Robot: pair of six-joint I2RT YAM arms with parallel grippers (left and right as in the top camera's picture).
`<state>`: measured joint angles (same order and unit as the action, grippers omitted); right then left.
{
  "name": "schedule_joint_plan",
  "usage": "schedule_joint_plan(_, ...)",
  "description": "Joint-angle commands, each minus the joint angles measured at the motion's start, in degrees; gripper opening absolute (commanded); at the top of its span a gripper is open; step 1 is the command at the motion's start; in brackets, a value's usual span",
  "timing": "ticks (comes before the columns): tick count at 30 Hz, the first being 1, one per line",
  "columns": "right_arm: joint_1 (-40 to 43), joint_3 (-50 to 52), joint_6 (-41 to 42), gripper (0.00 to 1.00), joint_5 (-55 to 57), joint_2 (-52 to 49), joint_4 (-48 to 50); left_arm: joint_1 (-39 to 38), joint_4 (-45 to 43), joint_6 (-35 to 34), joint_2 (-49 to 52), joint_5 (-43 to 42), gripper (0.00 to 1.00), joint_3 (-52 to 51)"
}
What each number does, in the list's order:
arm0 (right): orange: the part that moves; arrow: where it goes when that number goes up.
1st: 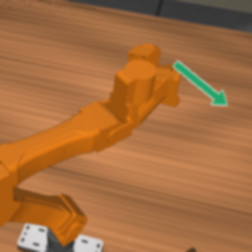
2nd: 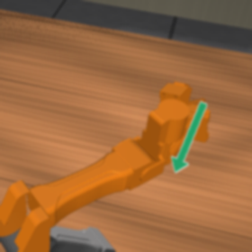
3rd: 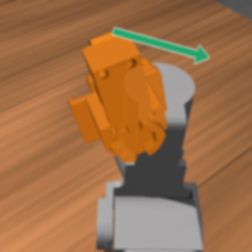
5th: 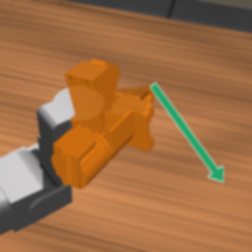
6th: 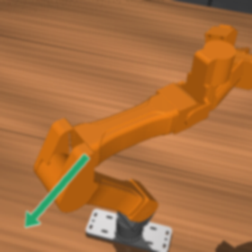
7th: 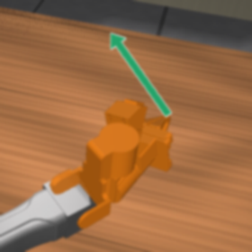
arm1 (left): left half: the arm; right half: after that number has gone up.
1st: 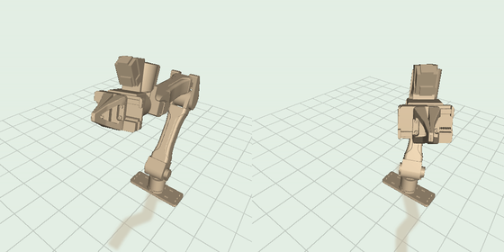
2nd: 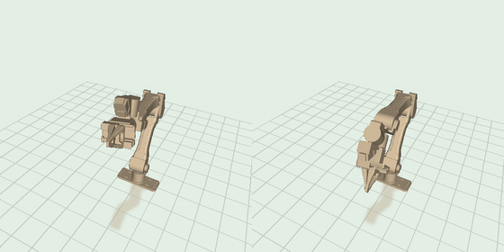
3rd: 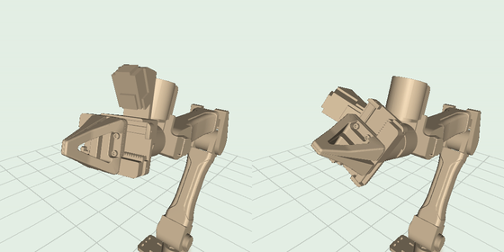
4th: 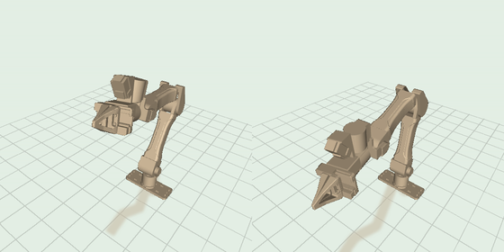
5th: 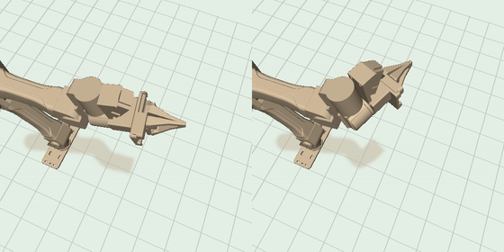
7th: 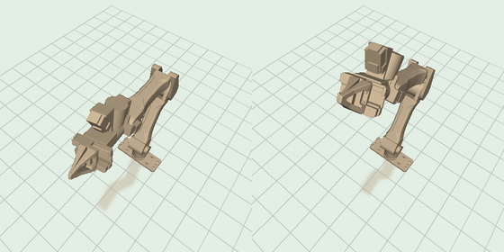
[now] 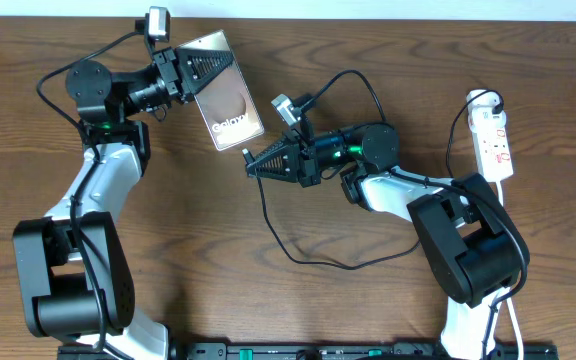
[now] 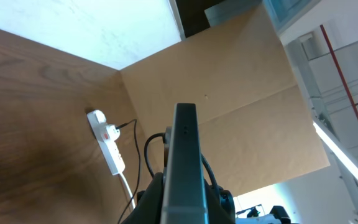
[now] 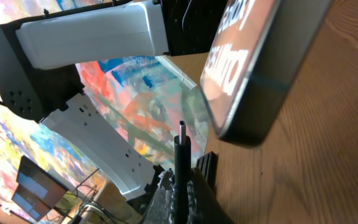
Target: Plug charger to phone and switch on socket
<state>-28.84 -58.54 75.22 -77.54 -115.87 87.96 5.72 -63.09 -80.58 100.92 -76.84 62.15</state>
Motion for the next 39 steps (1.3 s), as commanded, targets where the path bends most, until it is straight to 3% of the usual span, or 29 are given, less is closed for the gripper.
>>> schedule_joint_plan(1,0.0,-0.3,-1.6,0.01,0.9,-0.3,2.3,0.0,-0.7,-2.1,-1.0,-0.7,0.07,1.0)
schedule_joint_plan(11,0.0,-0.3,-1.6,0.01,3.1,-0.3,-2.1,0.0,-0.7,-3.3,-1.0,-0.7,0.07,1.0)
schedule_joint_plan(22,0.0,-0.3,-2.0,0.01,2.8,-0.3,-2.0,0.0,-0.7,0.6,-1.0,-1.8,0.07,1.0)
schedule_joint_plan(39,0.0,-0.3,-2.0,0.01,2.6,-0.3,-2.1,-1.3,-0.7,1.0,-1.0,-1.8,0.07,1.0)
